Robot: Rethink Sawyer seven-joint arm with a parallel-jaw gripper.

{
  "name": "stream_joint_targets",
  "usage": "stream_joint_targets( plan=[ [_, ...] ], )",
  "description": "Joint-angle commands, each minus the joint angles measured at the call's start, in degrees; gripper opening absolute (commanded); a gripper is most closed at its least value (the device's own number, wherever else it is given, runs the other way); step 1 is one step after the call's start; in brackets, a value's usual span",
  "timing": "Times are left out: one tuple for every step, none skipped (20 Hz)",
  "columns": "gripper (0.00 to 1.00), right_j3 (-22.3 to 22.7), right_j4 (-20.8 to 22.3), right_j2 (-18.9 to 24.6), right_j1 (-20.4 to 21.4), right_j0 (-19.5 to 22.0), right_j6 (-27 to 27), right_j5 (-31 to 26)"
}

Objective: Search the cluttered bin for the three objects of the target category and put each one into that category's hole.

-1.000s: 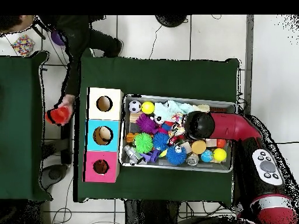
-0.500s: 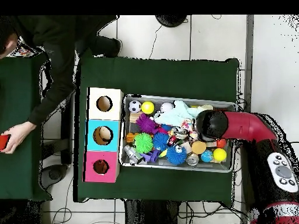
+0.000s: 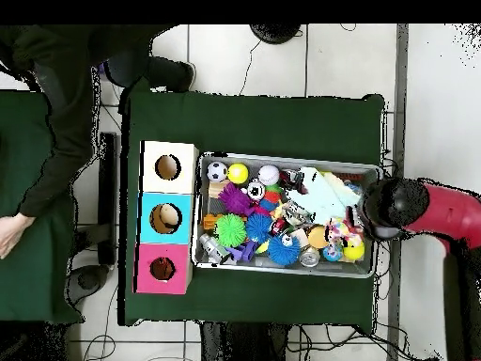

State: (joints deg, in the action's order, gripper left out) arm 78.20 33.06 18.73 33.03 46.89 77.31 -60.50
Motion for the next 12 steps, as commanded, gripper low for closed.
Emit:
stream_joint_targets(
  plan=[
    [0.0,-4.45,1.98,6.29,0.58,1.77,-23.49,-8.19],
    [0.0,-4.55,1.87,6.42,0.53,1.77,-23.46,-8.33],
    [0.0,-4.57,1.79,6.47,0.45,1.69,-23.27,-8.23],
    [0.0,-4.58,1.7,6.52,0.37,1.61,-23.07,-8.13],
    [0.0,-4.6,1.77,6.46,0.34,1.53,-22.92,-7.94],
    [0.0,-4.0,1.71,6.43,0.32,1.51,-22.41,-7.23],
    [0.0,-3.86,1.53,6.44,0.33,1.57,-22.21,-7.07],
    [0.0,-3.7,1.44,6.41,0.31,1.49,-22.03,-6.99],
    [0.0,-3.78,1.23,6.47,0.45,1.53,-22.12,-7.28],
    [0.0,-3.51,0.88,6.5,0.54,1.57,-21.71,-7.26],
    [0.0,-3.65,0.37,6.67,0.66,1.62,-21.46,-7.72],
    [0.0,-4.23,0.02,6.84,0.47,1.55,-21.3,-8.39]
  ],
)
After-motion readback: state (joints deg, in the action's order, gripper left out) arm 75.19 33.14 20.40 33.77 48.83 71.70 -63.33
